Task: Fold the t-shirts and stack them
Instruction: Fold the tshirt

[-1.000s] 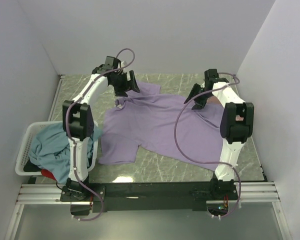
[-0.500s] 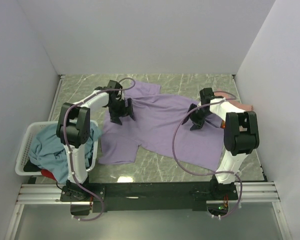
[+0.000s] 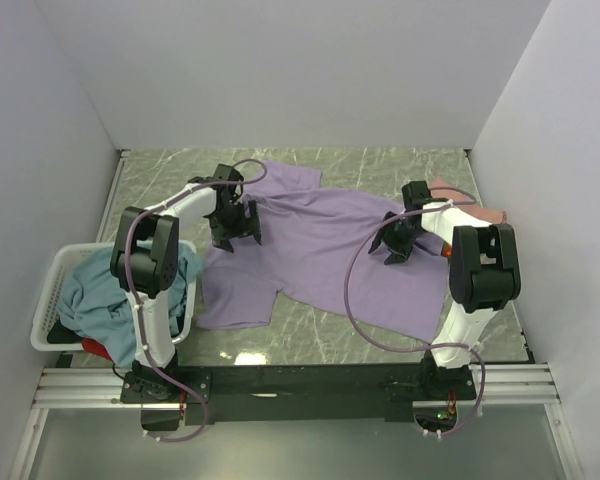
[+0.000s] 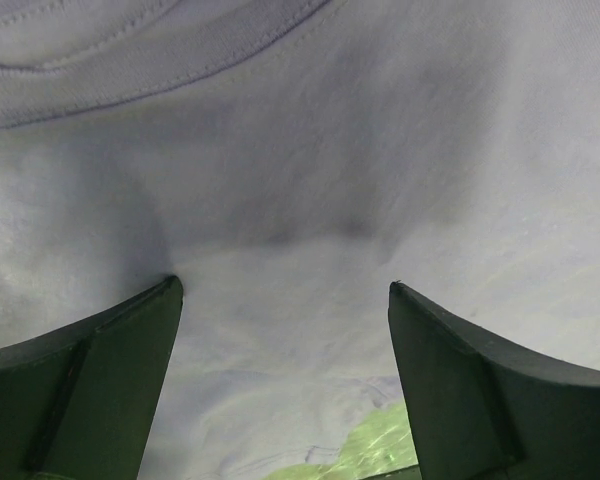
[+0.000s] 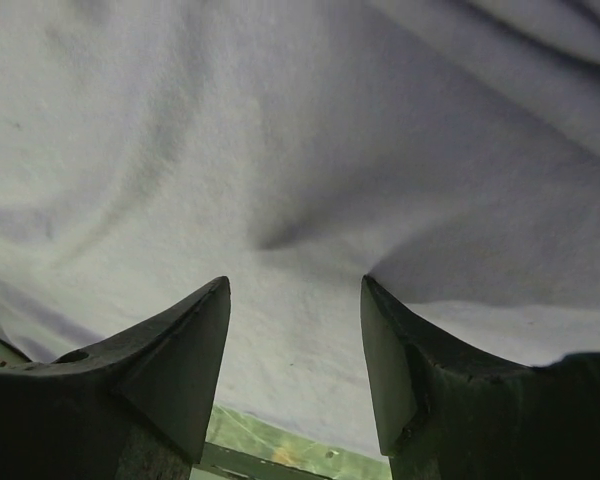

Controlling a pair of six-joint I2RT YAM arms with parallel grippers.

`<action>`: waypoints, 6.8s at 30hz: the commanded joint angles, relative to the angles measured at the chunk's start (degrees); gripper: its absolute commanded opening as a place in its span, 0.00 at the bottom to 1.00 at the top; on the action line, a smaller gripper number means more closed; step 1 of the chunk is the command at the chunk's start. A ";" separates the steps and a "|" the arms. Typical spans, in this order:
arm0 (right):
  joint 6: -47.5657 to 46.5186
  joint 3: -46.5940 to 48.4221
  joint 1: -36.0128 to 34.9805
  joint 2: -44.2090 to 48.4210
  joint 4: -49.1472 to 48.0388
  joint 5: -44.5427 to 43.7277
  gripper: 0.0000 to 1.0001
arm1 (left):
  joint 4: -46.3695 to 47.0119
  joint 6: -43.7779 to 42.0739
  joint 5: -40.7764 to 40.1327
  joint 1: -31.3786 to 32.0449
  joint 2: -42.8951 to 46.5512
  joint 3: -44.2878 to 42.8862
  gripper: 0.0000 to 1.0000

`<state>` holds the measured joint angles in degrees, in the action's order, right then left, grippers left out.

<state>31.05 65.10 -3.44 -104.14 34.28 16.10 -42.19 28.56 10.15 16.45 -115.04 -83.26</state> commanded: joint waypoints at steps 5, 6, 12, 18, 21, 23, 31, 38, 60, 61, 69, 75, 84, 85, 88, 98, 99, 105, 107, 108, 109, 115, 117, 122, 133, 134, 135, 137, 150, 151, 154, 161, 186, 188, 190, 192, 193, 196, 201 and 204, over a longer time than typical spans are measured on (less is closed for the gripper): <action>-0.90 0.55 3.09 -2.56 -1.24 -1.51 0.61 | 1.85 -1.93 -2.15 0.69 -6.41 -5.67 0.90; -1.08 0.90 3.18 -2.82 -0.97 -1.51 0.61 | 1.85 -2.01 -2.07 0.87 -7.73 -6.90 0.90; -1.60 4.59 6.07 -5.28 1.22 -2.56 0.61 | -0.25 -2.10 -1.63 2.71 -14.31 -15.86 0.90; -1.17 8.28 9.06 -7.30 2.89 -3.09 0.61 | -2.72 -2.19 -0.14 3.50 -20.64 -26.15 0.90; -0.81 9.78 10.12 -8.19 3.33 -2.65 0.61 | -3.50 -2.36 0.74 3.68 -23.02 -30.46 0.90; -0.73 10.92 10.38 -8.71 3.60 -2.56 0.61 | -3.51 -2.54 1.01 3.77 -23.91 -32.56 0.90; -1.34 14.70 10.39 -8.19 5.62 -2.56 0.60 | -2.72 -3.07 1.98 3.77 -24.44 -37.32 0.90; -3.54 16.72 7.49 -3.01 6.76 -2.82 0.60 | 0.88 -2.10 1.80 3.77 -14.27 -33.46 0.91; -2.31 8.73 -10.18 -4.76 2.90 1.66 0.60 | 5.46 5.63 -0.83 2.63 -0.71 -4.81 0.91; -2.48 8.47 -10.18 -4.76 2.90 1.31 0.60 | 5.20 5.72 -1.97 2.54 -0.62 -4.11 0.91; -3.27 5.92 -10.18 -5.72 3.07 -1.59 0.60 | 4.40 4.67 -6.20 1.75 0.96 -0.94 0.92; -3.27 5.65 -10.09 -6.69 3.25 -2.65 0.60 | 5.37 4.05 -6.90 0.61 1.14 0.56 0.92; -3.63 5.83 -9.74 -7.22 4.39 -4.41 0.60 | 5.98 1.77 -8.22 0.16 -1.32 -0.84 0.92; -3.63 5.91 -9.74 -7.31 4.39 -4.50 0.60 | 5.90 1.07 -8.13 0.16 -1.85 -1.37 0.92; -3.71 6.09 -9.39 -7.31 4.83 -5.02 0.60 | 5.72 -0.25 -7.61 0.16 -2.99 -3.74 0.92; -3.10 5.74 -7.46 -7.31 5.35 -5.99 0.60 | 5.81 -2.71 -2.25 0.78 -7.56 -9.63 0.92; -3.10 5.74 -7.19 -7.13 5.36 -5.99 0.60 | 5.72 -2.80 -2.07 0.95 -7.91 -10.33 0.92; -3.01 6.62 -4.65 -6.69 5.53 -5.46 0.60 | 5.19 -2.72 -0.49 1.83 -10.55 -14.29 0.92; -3.10 7.23 -3.86 -7.13 5.71 -5.38 0.60 | 4.84 -2.72 -0.22 2.27 -11.60 -16.04 0.91; -3.10 7.49 -3.59 -7.31 5.79 -5.29 0.60 | 4.67 -2.72 0.04 2.36 -12.30 -16.66 0.91; -3.10 7.93 -3.33 -7.48 5.88 -5.20 0.60 | 4.40 -2.72 0.04 2.54 -12.66 -17.28 0.92; -3.36 9.25 -1.92 -8.19 6.41 -4.50 0.60 | 3.35 -1.93 -0.92 3.68 -13.19 -20.88 0.92; -3.36 9.34 -1.48 -7.92 6.32 -4.15 0.60 | 3.35 -1.40 -1.80 3.85 -11.09 -21.06 0.92; -3.80 9.34 -1.13 -7.92 6.32 -3.88 0.60 | 3.96 -0.17 -8.90 3.68 -3.10 -16.51 0.91; -4.15 8.99 -0.86 -6.96 5.97 -3.18 0.59 | 0.45 4.76 -20.52 0.78 12.39 1.78 0.76; -4.24 9.08 -0.86 -7.04 5.97 -3.09 0.59 | -0.34 4.49 -20.61 0.78 12.13 2.92 0.75; -4.15 9.08 -0.86 -7.22 5.88 -3.00 0.59 | -0.34 4.06 -20.70 0.78 11.86 3.54 0.73; -4.07 9.52 -0.86 -7.22 5.97 -2.65 0.59 | 0.35 3.96 -21.66 0.78 11.86 5.56 0.67; -3.98 9.25 -0.86 -6.43 5.97 -2.04 0.59 | 3.35 3.08 -21.23 0.08 7.82 8.64 0.43; -3.89 9.17 -0.86 -6.34 5.97 -1.95 0.59 | 3.52 3.08 -21.14 -0.01 7.56 8.82 0.42; -3.80 9.43 -0.86 -6.43 5.88 -2.03 0.59 | 3.26 3.44 -21.31 -0.54 6.85 8.91 0.41; -3.80 9.87 -0.86 -6.52 6.23 -2.12 0.59 | 3.87 3.79 -21.23 -1.33 6.41 8.65 0.41; -4.07 9.78 -1.39 -5.20 6.94 -0.81 0.60 | 6.86 4.93 -8.68 -7.21 8.60 7.68 0.01; -3.89 9.78 -2.09 -5.37 6.85 -1.07 0.60 | 7.39 5.19 -6.91 -9.85 9.57 6.89 0.01; -3.63 9.78 -3.40 -5.55 6.94 -1.24 0.60 | 7.74 5.02 -4.37 -11.95 9.40 5.14 0.00; -3.36 10.57 -4.46 -6.07 7.11 -1.59 0.60 | 7.48 4.58 -3.13 -12.84 8.44 2.60 0.00; -3.45 11.01 -5.34 -6.25 7.46 -1.68 0.60 | 7.22 3.88 -2.43 -13.37 7.91 1.62 0.00; -3.36 13.38 -7.18 -6.95 8.51 -1.68 0.61 | 5.73 2.65 -2.51 -14.25 6.06 -2.07 0.00; -3.28 16.99 -9.12 -6.70 9.22 -0.72 0.64 | 5.46 2.12 -1.28 -16.27 5.27 -4.36 0.00; -2.93 16.90 -9.39 -4.59 9.93 -1.33 0.64 | 5.28 1.50 0.03 -16.27 5.00 -4.63 0.00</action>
<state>28.03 80.51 -12.56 -110.91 42.19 15.53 -36.64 31.83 7.99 0.64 -109.54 -85.97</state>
